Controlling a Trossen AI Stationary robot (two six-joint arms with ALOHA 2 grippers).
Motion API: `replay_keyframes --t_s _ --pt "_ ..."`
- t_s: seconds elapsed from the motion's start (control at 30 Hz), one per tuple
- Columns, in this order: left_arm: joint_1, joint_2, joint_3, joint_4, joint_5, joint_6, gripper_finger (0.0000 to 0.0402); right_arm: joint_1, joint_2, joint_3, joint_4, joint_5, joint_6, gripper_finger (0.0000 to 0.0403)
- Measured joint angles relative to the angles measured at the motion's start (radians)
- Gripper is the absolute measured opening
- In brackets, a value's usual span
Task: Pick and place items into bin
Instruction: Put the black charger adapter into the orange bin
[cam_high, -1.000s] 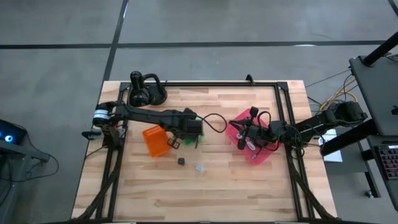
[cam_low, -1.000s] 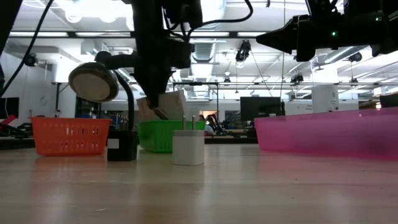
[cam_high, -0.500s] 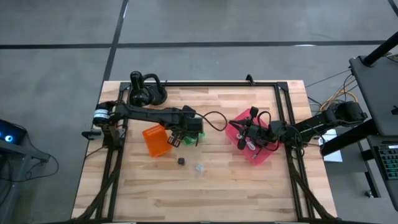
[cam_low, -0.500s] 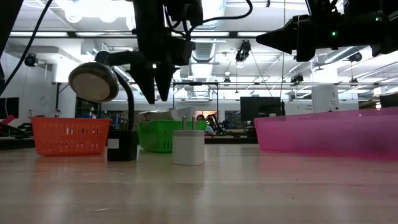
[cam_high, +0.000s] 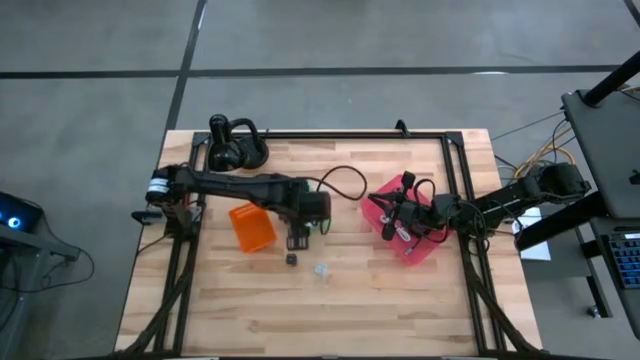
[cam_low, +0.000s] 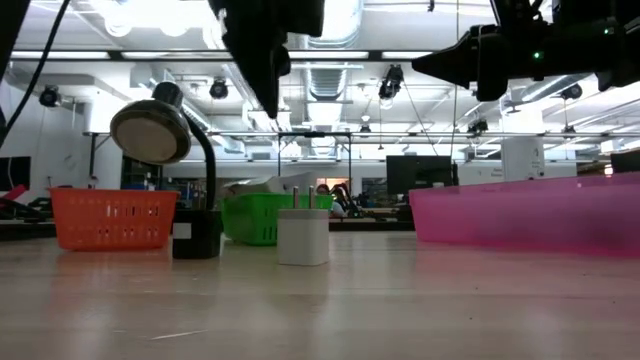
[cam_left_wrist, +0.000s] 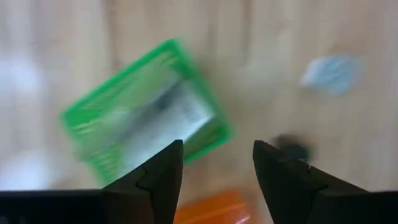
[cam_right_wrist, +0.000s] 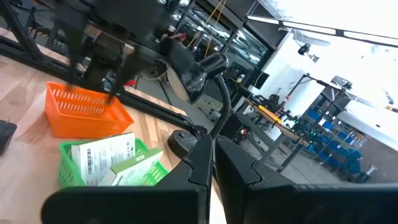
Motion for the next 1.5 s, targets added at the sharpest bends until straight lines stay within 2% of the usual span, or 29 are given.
replay_keyframes --t_s 0.1,0.2,0.5,0.67,0.93,1.4,1.5 --pt "-0.030 0.000 0.000 0.027 0.081 -0.101 0.0180 0.000 0.000 0.000 0.000 0.000 -0.010 0.0009" --pt "-0.073 0.000 -0.001 0.024 0.117 -0.114 0.0180 0.000 0.000 0.000 0.000 0.000 -0.011 0.0009" --pt "-0.240 0.002 -0.015 0.041 0.046 -0.105 0.0180 0.000 0.000 0.000 0.000 0.000 -0.012 0.0009" --pt "-0.293 0.002 -0.028 0.064 0.041 -0.121 0.0180 0.000 0.000 0.000 0.000 0.000 -0.012 0.0009" --pt "-0.306 0.010 -0.094 0.130 0.034 -0.190 0.0180 0.000 0.000 0.000 0.000 0.000 -0.012 0.0009" --pt "-0.284 0.013 -0.272 0.204 -0.110 -0.184 0.0180 0.000 0.000 0.000 -0.002 0.000 -0.012 0.0009" --pt "-0.269 0.013 -0.292 0.205 -0.107 -0.184 0.0180 0.000 0.000 0.000 -0.003 0.000 -0.012 0.0009"
